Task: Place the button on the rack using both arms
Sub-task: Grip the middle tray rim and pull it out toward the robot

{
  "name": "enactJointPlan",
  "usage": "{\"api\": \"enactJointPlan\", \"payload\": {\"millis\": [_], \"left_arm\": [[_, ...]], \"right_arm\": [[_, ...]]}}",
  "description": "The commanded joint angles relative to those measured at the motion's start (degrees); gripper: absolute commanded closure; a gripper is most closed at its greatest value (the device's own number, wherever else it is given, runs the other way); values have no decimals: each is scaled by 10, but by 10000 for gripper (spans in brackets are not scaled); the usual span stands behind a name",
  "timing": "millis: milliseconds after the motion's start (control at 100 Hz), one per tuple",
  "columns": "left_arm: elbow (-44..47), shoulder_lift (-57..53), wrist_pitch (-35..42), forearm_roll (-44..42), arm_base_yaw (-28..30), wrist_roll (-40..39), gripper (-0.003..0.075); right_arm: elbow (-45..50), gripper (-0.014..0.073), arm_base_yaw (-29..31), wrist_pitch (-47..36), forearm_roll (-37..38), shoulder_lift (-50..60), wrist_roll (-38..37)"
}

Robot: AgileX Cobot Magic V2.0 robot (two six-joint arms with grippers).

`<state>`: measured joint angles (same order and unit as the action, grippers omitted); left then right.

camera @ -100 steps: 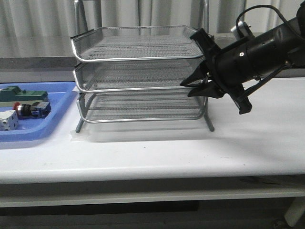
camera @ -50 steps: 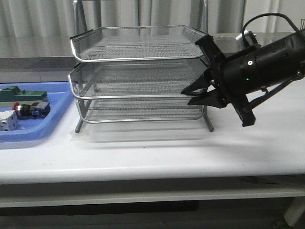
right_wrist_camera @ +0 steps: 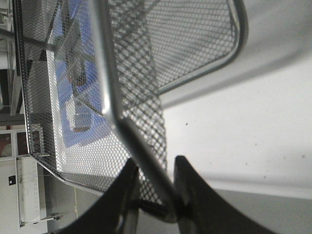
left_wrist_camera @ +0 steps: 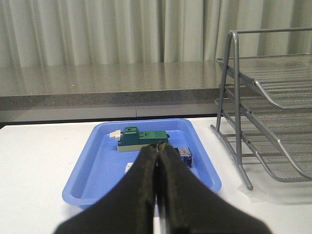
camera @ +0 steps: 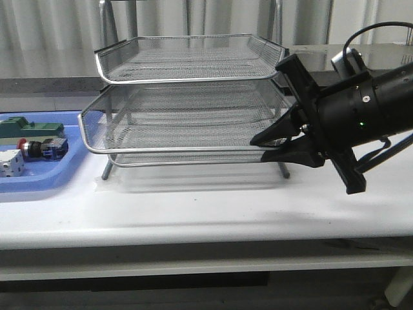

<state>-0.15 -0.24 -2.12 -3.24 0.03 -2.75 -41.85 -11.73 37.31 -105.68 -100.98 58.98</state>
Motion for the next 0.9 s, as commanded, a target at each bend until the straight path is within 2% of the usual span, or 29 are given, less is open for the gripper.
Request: {"api": "enactJointPlan", "payload": {"millis": [0, 430, 520, 720, 790, 890], "left_arm": [[31, -18, 47, 1, 0, -5, 741], [31, -18, 47, 1, 0, -5, 741], [31, -18, 47, 1, 0, -5, 741], [31, -18, 47, 1, 0, -5, 741], [31, -18, 47, 1, 0, -5, 741], [31, -18, 47, 1, 0, -5, 741]], "right_arm": [[23, 571, -6, 9, -35, 25, 45], [75, 556, -6, 5, -35, 63, 64], [75, 488, -6, 5, -35, 71, 79], [75, 200, -6, 5, -35, 95, 100], [75, 150, -6, 5, -35, 105, 102], [75, 137, -6, 4, -35, 119, 104]]}}
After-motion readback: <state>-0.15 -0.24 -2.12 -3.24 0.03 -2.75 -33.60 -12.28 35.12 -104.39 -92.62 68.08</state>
